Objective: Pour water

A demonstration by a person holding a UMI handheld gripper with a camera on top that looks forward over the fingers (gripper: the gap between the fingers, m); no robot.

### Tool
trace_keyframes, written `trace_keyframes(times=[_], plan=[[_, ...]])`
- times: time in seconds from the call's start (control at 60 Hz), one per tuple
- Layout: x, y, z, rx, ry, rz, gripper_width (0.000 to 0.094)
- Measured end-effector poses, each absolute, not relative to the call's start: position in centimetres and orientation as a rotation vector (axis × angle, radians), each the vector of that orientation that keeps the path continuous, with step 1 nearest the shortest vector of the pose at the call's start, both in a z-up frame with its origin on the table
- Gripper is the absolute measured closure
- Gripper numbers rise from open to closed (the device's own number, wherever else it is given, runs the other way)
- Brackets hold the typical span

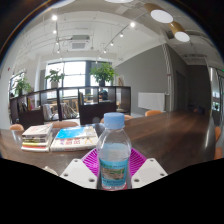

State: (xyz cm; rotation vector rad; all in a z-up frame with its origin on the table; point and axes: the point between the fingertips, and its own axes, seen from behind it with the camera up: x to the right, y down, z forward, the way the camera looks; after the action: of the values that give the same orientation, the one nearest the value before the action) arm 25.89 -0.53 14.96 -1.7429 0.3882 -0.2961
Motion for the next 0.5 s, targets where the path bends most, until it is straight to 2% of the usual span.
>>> trace_keyframes(times=[0.217, 0.317, 0.333, 0.4, 0.5], plan=[[26.8, 1.5, 10.6, -1.782, 0.337, -0.276, 0.0599], [26.8, 3.0, 7.4, -1.808, 0.331, -0.267, 0.0585], [26.9, 2.6, 8.3, -1.808, 0.326, -0.271, 0.0588], [26.9, 2.8, 8.1, -1.749, 0.349, -0.263, 0.0588], [27.0, 2.3, 8.2, -1.758, 0.333, -0.274, 0.0571]])
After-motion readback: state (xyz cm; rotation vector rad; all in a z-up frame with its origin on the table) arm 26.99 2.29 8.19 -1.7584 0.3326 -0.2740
